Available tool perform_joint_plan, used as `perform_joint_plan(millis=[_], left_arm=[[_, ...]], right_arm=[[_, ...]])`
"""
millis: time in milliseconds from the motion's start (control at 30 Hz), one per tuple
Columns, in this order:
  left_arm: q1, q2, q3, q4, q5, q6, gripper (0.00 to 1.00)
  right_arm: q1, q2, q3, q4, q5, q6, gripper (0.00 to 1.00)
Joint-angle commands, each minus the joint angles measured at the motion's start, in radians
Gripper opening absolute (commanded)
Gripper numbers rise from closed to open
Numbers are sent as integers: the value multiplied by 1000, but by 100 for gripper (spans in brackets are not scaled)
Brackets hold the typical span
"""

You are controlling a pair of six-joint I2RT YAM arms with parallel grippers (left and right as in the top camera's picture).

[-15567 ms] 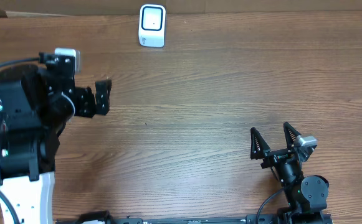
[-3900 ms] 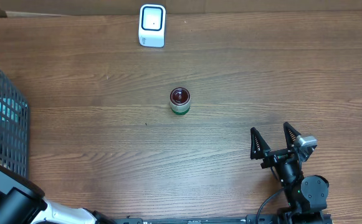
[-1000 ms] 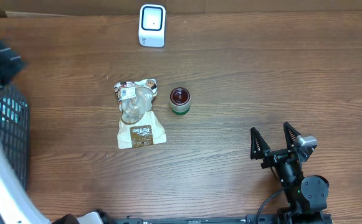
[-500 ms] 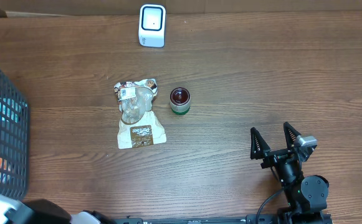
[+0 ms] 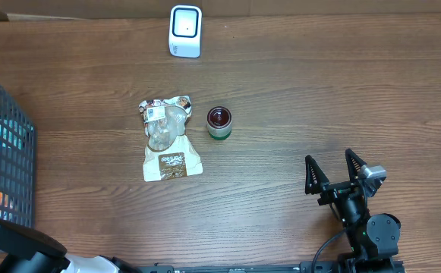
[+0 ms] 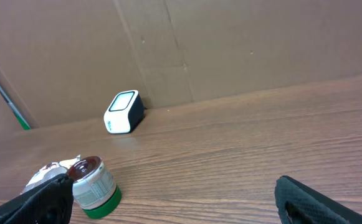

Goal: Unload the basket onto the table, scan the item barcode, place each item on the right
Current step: 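Move the left gripper back into the basket toward the mint-green pack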

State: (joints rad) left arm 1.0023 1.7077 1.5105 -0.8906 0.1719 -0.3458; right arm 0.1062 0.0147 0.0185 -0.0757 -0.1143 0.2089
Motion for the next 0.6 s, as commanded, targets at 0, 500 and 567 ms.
perform_joint_plan(millis=[0, 500, 567], left_arm=[[6, 18, -63, 56, 44, 85, 93], [5, 177, -81, 114, 85, 93, 89], [5, 184, -81, 117, 91, 96, 89]], right_arm=[[6, -12, -11, 4, 12, -4, 100], [6, -12, -11, 4, 12, -4, 100], [6, -12, -11, 4, 12, -4, 100]])
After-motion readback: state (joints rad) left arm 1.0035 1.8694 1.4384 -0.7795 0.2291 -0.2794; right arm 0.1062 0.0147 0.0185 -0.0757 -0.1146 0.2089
